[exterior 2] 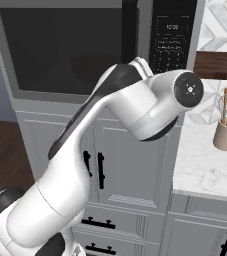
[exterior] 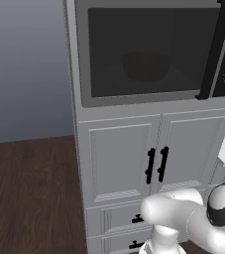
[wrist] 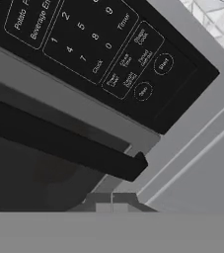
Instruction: Open the microwave, place the bowl with waffle inside the microwave, then close the microwave door and turn it on.
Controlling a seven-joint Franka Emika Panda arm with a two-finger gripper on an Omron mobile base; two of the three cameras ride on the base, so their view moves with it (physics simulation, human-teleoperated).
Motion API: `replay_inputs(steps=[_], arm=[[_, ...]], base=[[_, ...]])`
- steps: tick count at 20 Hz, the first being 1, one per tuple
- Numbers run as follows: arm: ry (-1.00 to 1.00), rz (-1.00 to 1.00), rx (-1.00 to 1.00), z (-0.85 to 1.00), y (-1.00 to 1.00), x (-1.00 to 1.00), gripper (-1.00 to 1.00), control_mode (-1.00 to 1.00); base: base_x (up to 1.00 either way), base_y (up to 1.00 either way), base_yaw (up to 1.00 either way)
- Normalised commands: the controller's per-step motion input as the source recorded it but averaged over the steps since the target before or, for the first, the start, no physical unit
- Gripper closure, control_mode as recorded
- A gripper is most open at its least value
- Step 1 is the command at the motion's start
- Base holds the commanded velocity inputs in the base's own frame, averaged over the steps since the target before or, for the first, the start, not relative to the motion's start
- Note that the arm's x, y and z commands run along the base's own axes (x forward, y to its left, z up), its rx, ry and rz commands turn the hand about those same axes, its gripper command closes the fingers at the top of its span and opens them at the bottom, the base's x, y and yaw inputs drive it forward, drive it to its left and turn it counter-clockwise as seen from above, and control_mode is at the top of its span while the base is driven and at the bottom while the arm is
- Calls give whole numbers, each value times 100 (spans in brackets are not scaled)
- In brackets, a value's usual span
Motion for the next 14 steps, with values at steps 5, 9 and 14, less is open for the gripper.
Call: replay_inputs(steps=[5,9,14], arm=[[-2,-2,11,-21,-17,35,100,-100],[-13,-9,6,-24,-31,38,100,-100],[-12,-11,7,-16,-25,22,100,-100]], base=[[0,0,0],[0,0,0],[0,0,0]])
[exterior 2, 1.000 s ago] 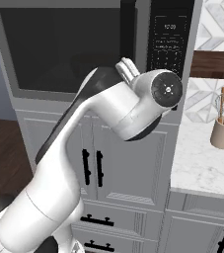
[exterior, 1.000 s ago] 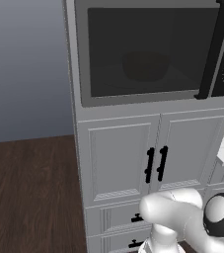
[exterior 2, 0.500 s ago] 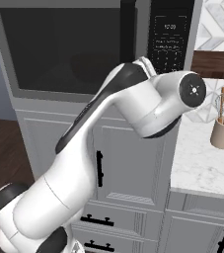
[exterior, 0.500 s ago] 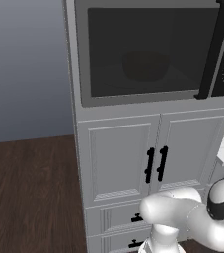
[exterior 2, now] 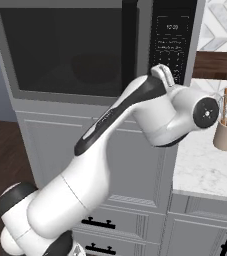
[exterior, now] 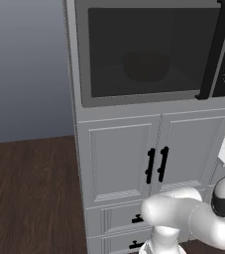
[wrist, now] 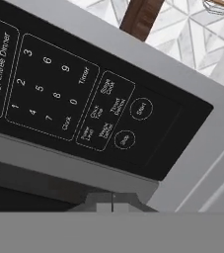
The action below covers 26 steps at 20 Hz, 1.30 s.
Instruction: Open the microwave, place the bowl with waffle inside the microwave, then close the microwave door and turn it on.
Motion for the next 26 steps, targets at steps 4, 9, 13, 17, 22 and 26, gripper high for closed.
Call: replay_inputs(steps=[4,9,13,17,22,26], arm=[[-15,-4,8,-5,0,4,100,-100],[-8,-5,8,-11,-2,25,100,-100],[-2,-6,8,-21,-17,35,100,-100],[0,-4,11,-7,-33,34,100,-100],[0,-2,11,0,-20,44,100,-100],[0,-2,8,-11,-15,43,100,-100]], base=[[0,0,0],[0,0,0],[0,0,0],[0,0,0],[0,0,0],[0,0,0]])
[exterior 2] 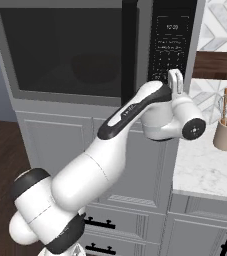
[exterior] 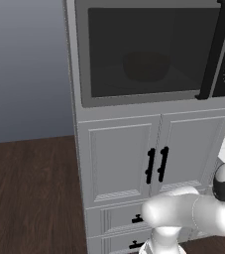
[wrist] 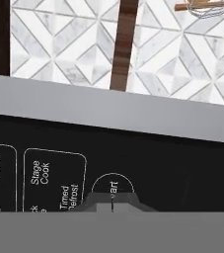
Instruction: Open the microwave, place the bowl with waffle inside the microwave, then close the microwave door and turn it on.
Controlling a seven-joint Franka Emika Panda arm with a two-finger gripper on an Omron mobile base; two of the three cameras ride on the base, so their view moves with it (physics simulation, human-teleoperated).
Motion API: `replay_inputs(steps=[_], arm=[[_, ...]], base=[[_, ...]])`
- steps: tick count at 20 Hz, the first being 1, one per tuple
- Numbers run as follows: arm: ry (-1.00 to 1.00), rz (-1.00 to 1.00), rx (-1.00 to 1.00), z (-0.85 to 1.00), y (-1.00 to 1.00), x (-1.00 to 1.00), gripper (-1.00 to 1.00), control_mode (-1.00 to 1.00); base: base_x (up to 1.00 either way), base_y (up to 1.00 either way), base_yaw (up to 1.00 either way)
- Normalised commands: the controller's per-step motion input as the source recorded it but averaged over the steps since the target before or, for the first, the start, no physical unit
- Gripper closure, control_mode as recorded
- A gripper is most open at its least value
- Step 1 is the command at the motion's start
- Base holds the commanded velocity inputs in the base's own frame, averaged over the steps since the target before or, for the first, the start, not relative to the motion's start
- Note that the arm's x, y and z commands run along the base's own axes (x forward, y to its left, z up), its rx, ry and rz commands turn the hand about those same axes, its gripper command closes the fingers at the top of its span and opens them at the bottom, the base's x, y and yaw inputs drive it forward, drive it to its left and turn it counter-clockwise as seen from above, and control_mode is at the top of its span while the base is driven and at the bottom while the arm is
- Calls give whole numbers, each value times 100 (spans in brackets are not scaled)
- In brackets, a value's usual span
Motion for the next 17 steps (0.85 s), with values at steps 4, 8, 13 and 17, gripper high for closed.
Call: replay_inputs(steps=[4,8,13,17], arm=[[0,-1,7,-19,-26,43,100,-100],[0,0,6,-23,-29,40,100,-100],[-6,0,2,-10,-8,-53,100,-100],[-16,0,0,-1,1,-100,100,-100]], base=[[0,0,0],[0,0,0],[0,0,0],[0,0,0]])
